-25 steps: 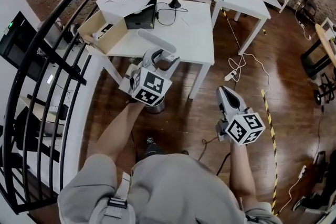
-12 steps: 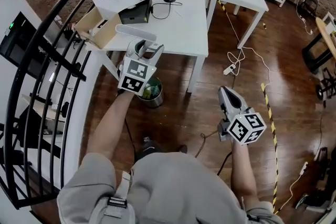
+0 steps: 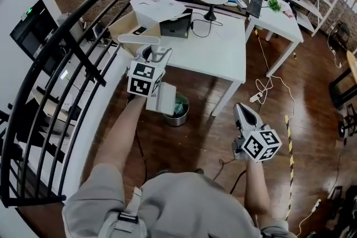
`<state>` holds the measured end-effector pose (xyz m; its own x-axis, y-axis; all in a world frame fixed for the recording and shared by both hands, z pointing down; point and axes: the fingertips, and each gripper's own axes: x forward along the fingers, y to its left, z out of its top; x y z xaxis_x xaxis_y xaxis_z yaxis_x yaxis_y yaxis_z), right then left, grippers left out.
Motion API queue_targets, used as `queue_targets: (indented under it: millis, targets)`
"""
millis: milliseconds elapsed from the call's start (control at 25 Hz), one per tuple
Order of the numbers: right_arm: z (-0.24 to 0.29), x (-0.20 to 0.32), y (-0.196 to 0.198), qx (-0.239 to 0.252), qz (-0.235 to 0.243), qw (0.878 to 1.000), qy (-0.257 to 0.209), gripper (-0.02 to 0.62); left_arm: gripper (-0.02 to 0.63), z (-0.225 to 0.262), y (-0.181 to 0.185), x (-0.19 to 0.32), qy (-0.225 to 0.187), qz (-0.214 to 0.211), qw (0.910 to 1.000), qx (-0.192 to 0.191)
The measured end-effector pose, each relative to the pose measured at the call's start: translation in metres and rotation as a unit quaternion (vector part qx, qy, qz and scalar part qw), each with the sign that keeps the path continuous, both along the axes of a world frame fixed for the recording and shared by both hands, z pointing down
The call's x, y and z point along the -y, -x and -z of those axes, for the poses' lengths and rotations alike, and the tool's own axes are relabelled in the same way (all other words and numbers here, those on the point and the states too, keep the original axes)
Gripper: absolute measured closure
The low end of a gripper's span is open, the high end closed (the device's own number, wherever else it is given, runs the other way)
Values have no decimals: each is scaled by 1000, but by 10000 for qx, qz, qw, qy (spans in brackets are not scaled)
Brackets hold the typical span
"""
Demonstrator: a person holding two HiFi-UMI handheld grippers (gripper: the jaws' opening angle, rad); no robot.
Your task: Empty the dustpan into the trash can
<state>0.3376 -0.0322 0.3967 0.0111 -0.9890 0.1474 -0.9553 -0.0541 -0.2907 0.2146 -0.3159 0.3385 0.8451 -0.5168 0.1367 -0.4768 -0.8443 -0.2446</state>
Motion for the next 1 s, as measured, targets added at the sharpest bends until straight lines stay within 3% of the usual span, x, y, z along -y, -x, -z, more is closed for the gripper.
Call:
queue_targets:
  millis: [240,680,840,1000]
  targets:
    - [1,44,56,-48,371,9993,20,597,397,31,74,23,86,287,9980,-551]
    - [0,105,147,-98,1304,9914,84,597,400,70,203,-4,206,597,9912,-1164]
    - [-14,120,185,-28,1718,9850,176,597,402,51,245,-15,348,871,9887,-1167]
    - [-27,129,216,32,2042,9785,273,597,402,4,277,-29,652,1172,9868,-912]
